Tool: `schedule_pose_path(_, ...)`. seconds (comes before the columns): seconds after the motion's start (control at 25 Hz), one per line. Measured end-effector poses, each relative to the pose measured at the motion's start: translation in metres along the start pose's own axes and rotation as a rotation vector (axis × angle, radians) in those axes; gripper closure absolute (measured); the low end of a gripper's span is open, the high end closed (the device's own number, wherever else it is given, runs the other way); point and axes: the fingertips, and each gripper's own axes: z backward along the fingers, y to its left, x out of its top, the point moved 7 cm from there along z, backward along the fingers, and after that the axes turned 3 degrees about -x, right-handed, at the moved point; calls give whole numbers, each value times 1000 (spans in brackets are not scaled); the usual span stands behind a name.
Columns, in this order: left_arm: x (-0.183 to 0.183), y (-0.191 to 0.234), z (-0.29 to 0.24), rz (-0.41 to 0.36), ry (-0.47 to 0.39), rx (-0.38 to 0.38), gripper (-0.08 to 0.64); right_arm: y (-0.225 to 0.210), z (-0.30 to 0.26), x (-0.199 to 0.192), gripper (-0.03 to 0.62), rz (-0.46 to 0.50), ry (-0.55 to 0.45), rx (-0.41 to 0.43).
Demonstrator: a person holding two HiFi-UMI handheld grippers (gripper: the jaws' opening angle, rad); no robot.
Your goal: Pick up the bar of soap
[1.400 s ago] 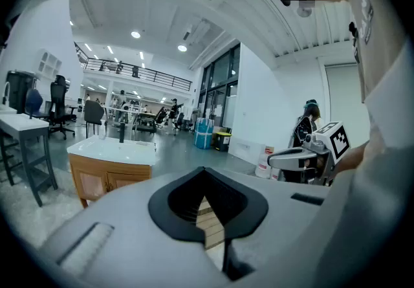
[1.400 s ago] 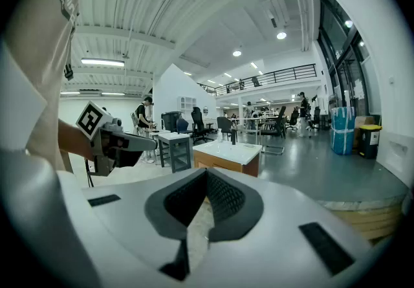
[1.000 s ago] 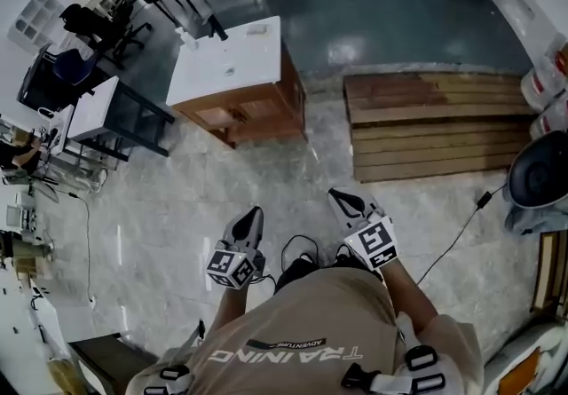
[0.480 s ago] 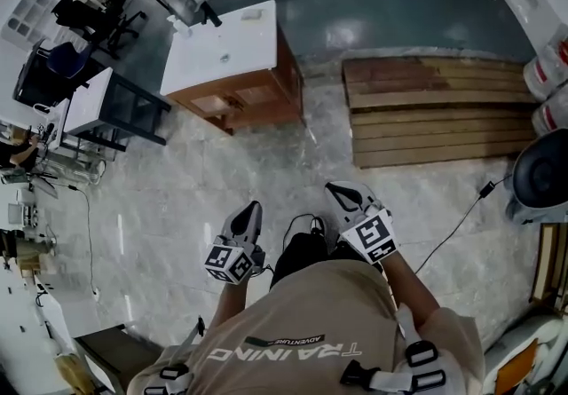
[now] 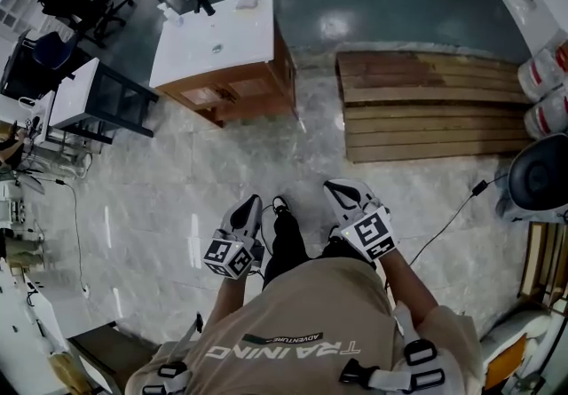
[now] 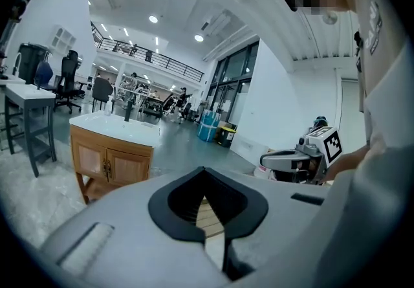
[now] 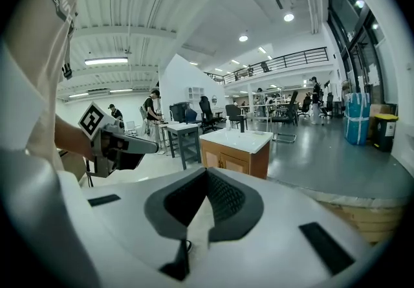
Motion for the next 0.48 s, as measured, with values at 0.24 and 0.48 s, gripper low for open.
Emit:
schedule_pose_path(0.24,23,57,-7,-13,-26,2,568,7,-50,36,589,59,-10,-8)
schedule_pose_path(0.48,68,120,-13,-68,-77,-9,568,20,-97,89,589,113,-49,-1)
